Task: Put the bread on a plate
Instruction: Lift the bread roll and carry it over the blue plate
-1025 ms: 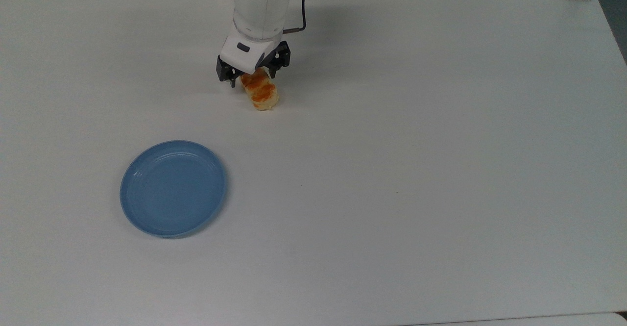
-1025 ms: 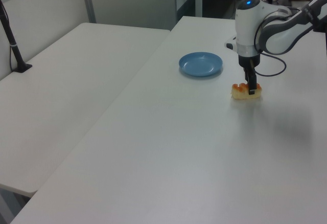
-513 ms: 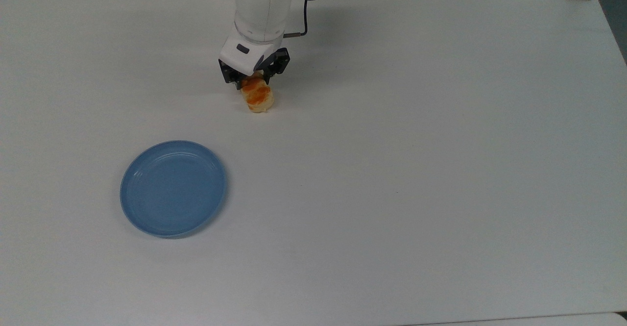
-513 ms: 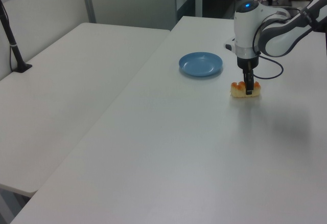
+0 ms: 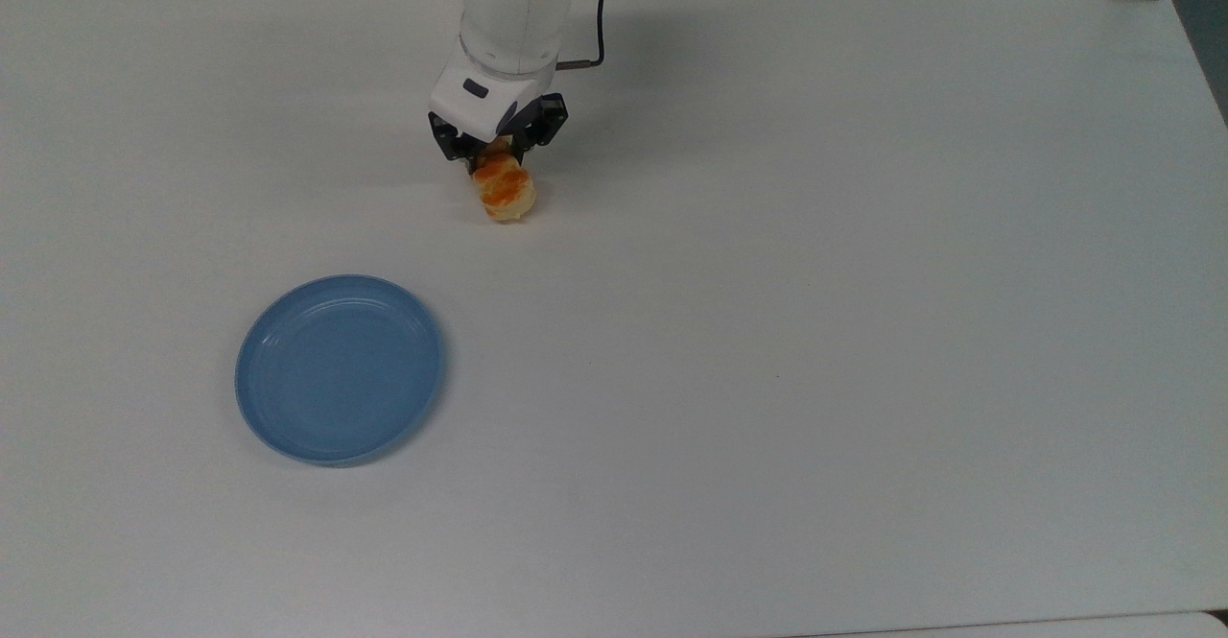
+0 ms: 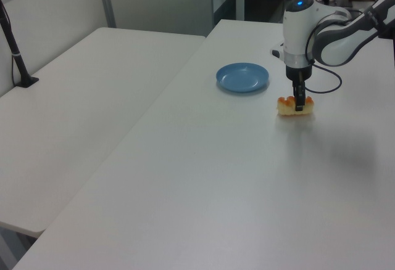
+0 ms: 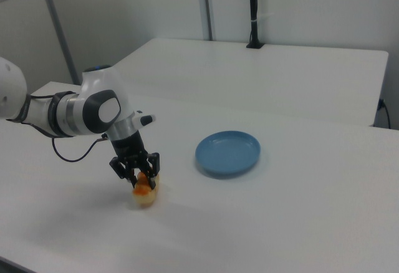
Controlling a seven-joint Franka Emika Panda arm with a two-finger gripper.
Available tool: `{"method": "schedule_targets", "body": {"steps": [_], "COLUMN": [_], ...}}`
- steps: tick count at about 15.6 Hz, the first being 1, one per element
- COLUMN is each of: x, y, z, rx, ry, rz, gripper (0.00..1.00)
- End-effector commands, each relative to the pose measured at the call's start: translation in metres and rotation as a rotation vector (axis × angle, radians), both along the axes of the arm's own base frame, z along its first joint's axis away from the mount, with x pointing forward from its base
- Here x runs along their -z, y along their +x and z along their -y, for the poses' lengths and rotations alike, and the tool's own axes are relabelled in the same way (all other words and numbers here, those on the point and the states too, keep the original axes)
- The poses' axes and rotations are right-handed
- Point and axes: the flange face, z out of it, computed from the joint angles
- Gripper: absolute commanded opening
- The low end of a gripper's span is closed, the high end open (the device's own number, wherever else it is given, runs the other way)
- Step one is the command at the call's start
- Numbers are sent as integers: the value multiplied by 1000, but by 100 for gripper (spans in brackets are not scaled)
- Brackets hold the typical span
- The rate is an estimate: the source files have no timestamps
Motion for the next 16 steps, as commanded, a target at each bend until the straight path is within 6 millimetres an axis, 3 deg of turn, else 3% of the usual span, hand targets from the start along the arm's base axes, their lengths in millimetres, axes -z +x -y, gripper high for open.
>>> {"method": "schedule_targets", "body": {"steps": [1,5,8,10,13,16], "x": [-45,-96,-107,-122,-134,-131], "y": [19,54,91,115,140,159], "z": [6,25,37,56,81,95], "rx": [49,127,174,230,327,376], "ry": [-4,37,53,83,101,93], "rz": [28,81,49,79,136,152], "gripper": [47,47,47,46,46,46]}}
